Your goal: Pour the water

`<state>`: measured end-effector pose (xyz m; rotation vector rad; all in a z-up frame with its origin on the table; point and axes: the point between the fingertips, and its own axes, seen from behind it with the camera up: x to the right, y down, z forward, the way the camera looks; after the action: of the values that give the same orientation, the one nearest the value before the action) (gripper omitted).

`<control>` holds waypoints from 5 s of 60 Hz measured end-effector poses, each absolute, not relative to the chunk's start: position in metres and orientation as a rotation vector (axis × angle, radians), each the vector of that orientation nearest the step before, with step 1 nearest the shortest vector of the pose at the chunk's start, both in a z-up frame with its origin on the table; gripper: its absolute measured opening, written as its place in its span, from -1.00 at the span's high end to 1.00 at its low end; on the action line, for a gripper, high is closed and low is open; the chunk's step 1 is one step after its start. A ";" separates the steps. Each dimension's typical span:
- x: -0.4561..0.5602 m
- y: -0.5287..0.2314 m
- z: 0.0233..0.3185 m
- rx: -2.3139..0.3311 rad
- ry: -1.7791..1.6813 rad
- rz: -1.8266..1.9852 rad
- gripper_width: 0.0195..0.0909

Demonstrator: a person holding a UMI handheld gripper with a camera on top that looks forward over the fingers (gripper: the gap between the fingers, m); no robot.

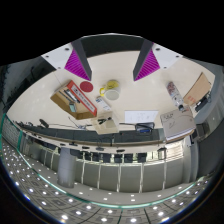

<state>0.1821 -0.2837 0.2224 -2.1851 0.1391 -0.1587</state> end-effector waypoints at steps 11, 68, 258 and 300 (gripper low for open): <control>0.143 -0.277 0.215 -2.197 0.090 -0.107 -0.88; -0.153 -0.036 0.056 -1.982 -0.048 0.039 -0.54; 0.389 -0.063 0.071 -1.896 0.170 -0.153 -0.81; 0.240 -0.222 0.214 -2.189 0.299 -0.237 -0.87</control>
<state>0.2396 -0.2225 0.2138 -2.1891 0.2993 -0.2371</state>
